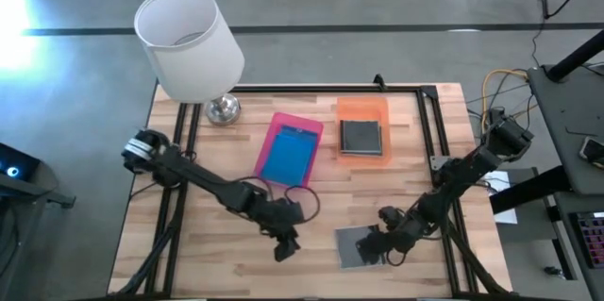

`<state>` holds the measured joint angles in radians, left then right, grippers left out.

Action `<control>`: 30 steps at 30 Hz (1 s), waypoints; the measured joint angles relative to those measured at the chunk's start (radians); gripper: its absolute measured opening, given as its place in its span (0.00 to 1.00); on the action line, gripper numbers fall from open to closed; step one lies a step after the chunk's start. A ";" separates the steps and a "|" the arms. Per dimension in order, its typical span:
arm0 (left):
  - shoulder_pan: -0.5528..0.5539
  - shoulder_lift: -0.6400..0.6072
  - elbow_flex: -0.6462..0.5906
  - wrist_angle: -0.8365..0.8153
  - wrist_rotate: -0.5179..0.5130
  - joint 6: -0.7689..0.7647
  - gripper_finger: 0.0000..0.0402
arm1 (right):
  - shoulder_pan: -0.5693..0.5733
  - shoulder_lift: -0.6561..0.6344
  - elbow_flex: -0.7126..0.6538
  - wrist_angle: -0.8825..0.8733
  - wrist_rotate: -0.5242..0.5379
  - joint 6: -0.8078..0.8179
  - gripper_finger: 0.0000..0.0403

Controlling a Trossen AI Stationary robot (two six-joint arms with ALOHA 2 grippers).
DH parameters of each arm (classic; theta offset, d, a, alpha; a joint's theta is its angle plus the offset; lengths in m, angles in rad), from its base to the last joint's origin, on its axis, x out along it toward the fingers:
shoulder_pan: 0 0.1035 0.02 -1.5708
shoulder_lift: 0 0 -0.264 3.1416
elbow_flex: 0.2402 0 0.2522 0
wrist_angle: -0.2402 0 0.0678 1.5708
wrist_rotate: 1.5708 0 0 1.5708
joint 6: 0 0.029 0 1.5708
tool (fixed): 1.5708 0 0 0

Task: Pick & place jewel cases by type
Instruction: Put the black cd case into the orange bin

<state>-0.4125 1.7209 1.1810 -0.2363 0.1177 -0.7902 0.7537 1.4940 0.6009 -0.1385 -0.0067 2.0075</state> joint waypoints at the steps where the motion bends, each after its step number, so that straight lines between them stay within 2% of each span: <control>1: 0.006 0.027 0.026 -0.001 0.001 0.018 0.44 | 0.001 0.000 -0.001 0.003 0.007 0.000 0.37; 5: 0.034 0.136 0.124 -0.015 0.031 0.072 0.44 | -0.001 0.000 -0.001 0.015 0.012 -0.031 0.37; 11: 0.058 0.297 0.248 -0.027 0.087 0.074 0.44 | -0.005 0.001 -0.026 0.098 0.064 -0.064 0.37; 18: 0.057 0.446 0.390 -0.091 0.101 0.048 0.44 | -0.016 0.124 -0.029 0.321 0.071 -0.079 0.37; 23: 0.058 0.474 0.433 -0.161 0.101 0.047 0.44 | -0.019 0.196 0.015 0.358 0.074 -0.088 0.37; 30: 0.056 0.474 0.432 -0.164 0.098 0.047 0.44 | -0.020 0.206 0.033 0.352 0.143 -0.048 0.37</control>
<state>-0.3568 2.1952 1.6129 -0.4004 0.2155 -0.7437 0.7339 1.7003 0.6339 0.2131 0.1364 1.9597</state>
